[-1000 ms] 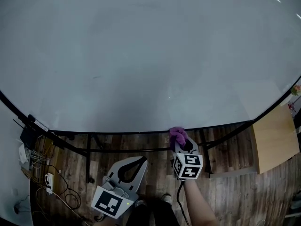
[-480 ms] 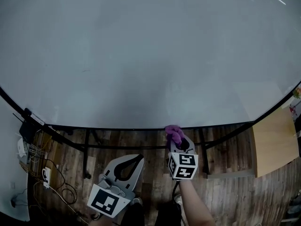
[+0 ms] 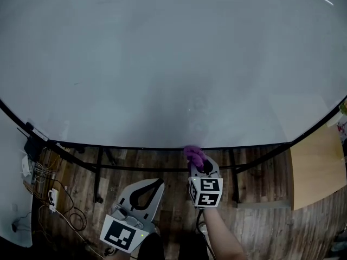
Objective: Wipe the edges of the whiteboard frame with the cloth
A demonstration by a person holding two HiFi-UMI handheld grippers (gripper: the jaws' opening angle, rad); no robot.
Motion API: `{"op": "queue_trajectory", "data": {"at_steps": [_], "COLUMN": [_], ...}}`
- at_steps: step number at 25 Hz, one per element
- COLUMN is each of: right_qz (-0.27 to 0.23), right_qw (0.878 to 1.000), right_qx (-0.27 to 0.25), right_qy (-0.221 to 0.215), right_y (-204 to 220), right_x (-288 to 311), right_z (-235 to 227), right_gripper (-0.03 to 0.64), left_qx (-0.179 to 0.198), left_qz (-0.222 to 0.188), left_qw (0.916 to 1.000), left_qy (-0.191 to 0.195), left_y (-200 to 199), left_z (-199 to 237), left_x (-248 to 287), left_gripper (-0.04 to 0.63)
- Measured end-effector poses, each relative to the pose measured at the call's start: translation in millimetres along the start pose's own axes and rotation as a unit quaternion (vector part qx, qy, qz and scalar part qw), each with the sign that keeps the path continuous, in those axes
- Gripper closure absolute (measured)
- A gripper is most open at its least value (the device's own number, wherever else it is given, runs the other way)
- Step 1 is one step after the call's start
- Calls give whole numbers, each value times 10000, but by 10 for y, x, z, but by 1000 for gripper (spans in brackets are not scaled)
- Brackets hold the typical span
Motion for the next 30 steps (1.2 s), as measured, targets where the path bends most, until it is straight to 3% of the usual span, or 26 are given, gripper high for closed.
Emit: {"op": "queue_trajectory", "data": {"at_steps": [9, 30], "right_qz": [78, 76], "right_qw": [9998, 9999], "right_qx": [-116, -50], "right_qy": [-173, -63], "right_y": [13, 78], "right_x": [-16, -265], "right_z": [-137, -873], "right_gripper": [520, 520], "left_qx": [-28, -116], "left_qz": [40, 52], "left_qw": [9998, 9998], "left_qy": [-171, -174], "left_y": [22, 77], "left_z": [-139, -684], "left_x": [131, 593], "left_gripper": [578, 578]}}
Point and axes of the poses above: the fingertips, and each gripper's own axes: x forward along the fingers, z to its left, y out of its underside, the point moved 3 cm from there along -x, backward along the fingers, and after that the axes turned 5 degrees about -y, right-handed, at the moved point
